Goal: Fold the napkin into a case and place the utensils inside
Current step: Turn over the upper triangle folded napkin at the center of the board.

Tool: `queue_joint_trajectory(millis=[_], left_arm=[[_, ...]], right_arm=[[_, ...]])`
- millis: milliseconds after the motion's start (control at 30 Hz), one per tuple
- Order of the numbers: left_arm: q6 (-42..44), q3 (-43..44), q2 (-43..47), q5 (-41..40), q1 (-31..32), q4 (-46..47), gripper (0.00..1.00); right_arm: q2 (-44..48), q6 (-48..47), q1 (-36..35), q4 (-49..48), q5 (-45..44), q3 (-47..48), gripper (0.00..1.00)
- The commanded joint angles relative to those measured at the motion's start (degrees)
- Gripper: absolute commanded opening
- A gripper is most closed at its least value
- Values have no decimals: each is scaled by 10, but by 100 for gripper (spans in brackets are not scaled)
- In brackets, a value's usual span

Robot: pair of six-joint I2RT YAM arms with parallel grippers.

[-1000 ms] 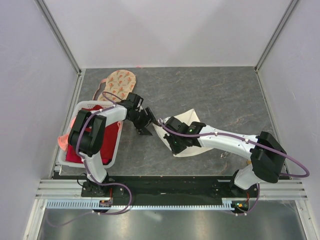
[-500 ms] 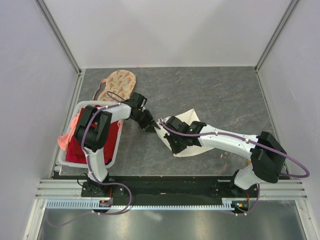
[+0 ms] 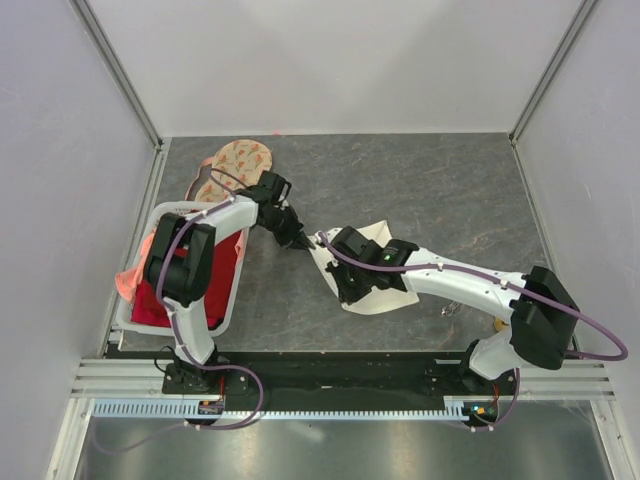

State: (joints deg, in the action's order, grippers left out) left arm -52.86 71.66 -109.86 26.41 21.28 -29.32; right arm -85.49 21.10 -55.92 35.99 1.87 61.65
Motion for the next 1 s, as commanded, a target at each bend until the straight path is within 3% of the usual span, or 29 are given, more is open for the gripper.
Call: queue_joint_trajectory(millis=[0,200,333,467,567,733,967], left_arm=[[71,42,106,-50,-65,-51,2],[144,167,179,-90,-104,-175,2],[157,250,179,-116,-102,-224,2],[134,286,161,-135,-78,-226,2],[131,312,125,-175,-27,-225,2],[88,328,73,-214,49,-204,2],[94,386,64,-170,15,-195,2]], right_arm=[[-39,-19,-37,7,58,89,0],[-119,-38,-99,-2,161,240,0],[-115,-14,-106,-68,237,265,0],[-58,17,-95,-153,284,164,0],[-19,65,-61,-234,335,62,0],[59,103,-9,-288,352,-72,0],[68,86,9,-208,332,-28,0]])
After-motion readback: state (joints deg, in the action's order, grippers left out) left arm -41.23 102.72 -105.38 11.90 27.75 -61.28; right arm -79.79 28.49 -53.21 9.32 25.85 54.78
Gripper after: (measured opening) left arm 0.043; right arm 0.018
